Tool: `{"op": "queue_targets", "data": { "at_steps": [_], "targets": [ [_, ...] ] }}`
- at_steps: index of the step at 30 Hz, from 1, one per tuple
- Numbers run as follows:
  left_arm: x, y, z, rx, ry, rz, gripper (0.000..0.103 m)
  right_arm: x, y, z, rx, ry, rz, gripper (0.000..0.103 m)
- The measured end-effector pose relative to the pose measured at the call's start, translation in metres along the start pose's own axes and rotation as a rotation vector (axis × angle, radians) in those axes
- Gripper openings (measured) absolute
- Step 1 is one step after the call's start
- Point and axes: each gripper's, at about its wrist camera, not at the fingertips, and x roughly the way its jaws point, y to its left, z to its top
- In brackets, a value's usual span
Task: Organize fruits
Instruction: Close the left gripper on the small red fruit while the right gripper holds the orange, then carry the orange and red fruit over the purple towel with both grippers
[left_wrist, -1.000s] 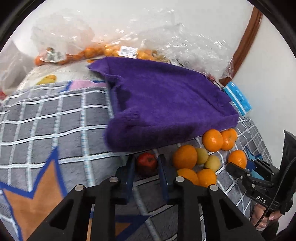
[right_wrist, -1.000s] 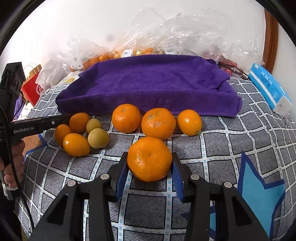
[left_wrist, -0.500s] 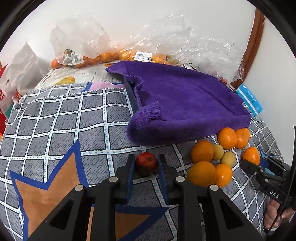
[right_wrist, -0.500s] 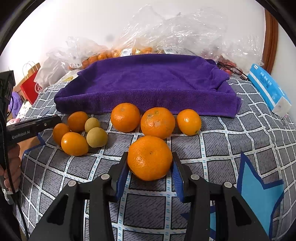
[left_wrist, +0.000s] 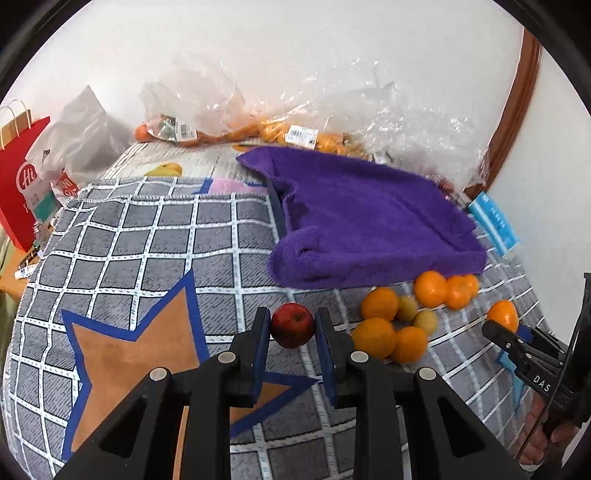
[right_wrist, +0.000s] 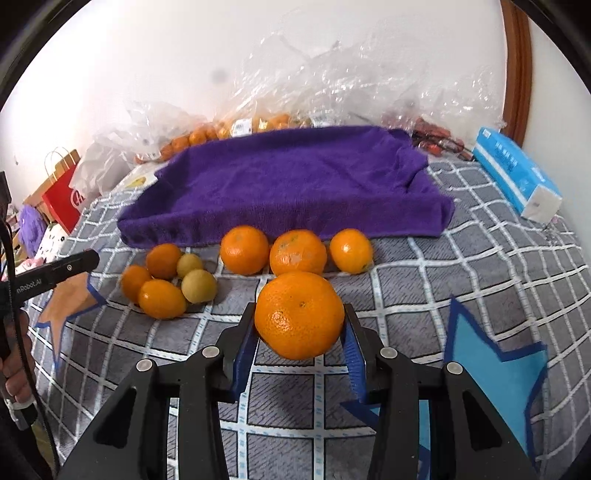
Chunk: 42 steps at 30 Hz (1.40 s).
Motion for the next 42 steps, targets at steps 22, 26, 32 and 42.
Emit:
{"op": "queue_targets", "data": {
  "at_steps": [22, 26, 32, 42],
  "targets": [
    [-0.019, -0.025, 0.065, -0.027, -0.132, -0.038, 0.023, -0.032, -0.013, 0.072, 0.008, -0.118, -0.051, 0.043],
    [-0.011, -0.032, 0.077, -0.013, -0.149, -0.032, 0.024, -0.024, -0.015, 0.085, 0.004, -0.133, -0.055, 0.043],
    [0.005, -0.033, 0.093, -0.029, -0.166, -0.048, 0.024, -0.007, -0.019, 0.103, 0.008, -0.143, -0.062, 0.043],
    [0.043, -0.040, 0.106, -0.050, -0.175, -0.034, 0.024, 0.029, -0.021, 0.126, 0.017, -0.140, -0.060, 0.043]
  ]
}}
